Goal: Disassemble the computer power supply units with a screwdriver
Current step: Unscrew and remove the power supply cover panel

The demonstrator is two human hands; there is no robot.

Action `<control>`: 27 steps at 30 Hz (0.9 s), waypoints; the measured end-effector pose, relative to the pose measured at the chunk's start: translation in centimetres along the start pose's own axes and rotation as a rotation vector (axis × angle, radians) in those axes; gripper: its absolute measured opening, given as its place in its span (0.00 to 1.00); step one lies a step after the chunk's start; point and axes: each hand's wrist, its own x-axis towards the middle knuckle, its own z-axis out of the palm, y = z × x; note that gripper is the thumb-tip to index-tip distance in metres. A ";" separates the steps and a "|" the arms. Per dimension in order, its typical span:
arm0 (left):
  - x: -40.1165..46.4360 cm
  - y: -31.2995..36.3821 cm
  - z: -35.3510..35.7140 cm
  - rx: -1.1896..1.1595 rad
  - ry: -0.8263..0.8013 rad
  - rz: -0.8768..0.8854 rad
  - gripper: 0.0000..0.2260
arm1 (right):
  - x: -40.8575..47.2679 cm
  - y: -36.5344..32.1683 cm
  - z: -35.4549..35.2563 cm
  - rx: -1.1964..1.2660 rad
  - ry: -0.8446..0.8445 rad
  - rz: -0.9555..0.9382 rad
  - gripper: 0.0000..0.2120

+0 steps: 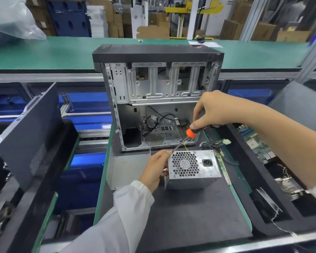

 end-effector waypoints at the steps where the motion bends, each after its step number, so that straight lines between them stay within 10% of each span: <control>1: 0.1 0.0 0.0 0.005 -0.002 0.002 0.14 | 0.0 -0.1 0.0 0.004 -0.008 0.003 0.07; 27: 0.8 0.1 -0.3 0.019 0.011 0.027 0.11 | 4.5 -4.4 -0.7 -0.290 -0.341 0.146 0.19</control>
